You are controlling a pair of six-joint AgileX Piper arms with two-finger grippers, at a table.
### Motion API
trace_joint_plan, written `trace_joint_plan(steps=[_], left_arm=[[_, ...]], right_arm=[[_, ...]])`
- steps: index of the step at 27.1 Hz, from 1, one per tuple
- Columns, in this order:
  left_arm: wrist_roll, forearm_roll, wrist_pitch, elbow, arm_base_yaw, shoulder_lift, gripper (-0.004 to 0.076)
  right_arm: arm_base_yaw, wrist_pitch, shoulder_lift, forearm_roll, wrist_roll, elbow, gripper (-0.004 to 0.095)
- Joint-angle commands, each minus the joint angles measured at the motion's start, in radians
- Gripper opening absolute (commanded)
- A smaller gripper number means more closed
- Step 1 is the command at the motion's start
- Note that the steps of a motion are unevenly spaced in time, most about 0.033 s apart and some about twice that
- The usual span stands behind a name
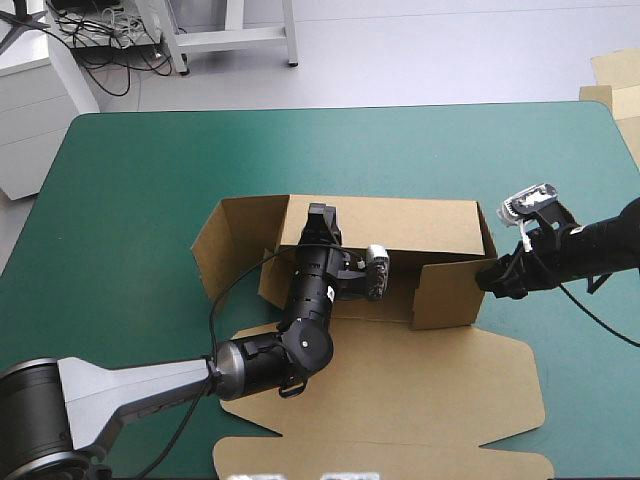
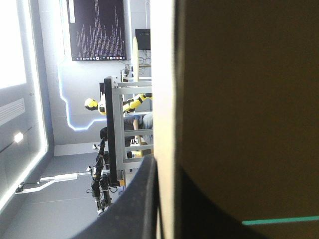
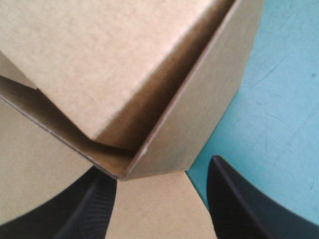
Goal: Fold the box
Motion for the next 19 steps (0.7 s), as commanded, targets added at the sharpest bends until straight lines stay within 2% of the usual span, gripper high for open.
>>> trace_joint_plan(steps=[1, 7, 12, 16, 19], left_arm=[[-0.015, 0.051, -0.063, -0.012, -0.018, -0.025, -0.0010], [-0.032, 0.051, -0.063, -0.012, -0.018, -0.025, -0.0010], [-0.032, 0.051, -0.063, -0.012, -0.018, -0.025, -0.0010], [-0.032, 0.051, -0.058, -0.012, -0.018, -0.025, -0.0010], [-0.032, 0.051, -0.058, -0.012, -0.018, -0.025, -0.0010]], right_arm=[[0.000, -0.017, -0.020, 0.077, -0.079, -0.025, 0.0507], [0.014, 0.003, -0.020, 0.139, -0.142, -0.023, 0.0507], [0.070, -0.099, -0.001, 0.166, -0.130, 0.051, 0.0508], [0.110, -0.284, 0.000, 0.202, -0.093, 0.145, 0.0507], [0.110, -0.308, 0.000, 0.241, -0.093, 0.147, 0.0507]])
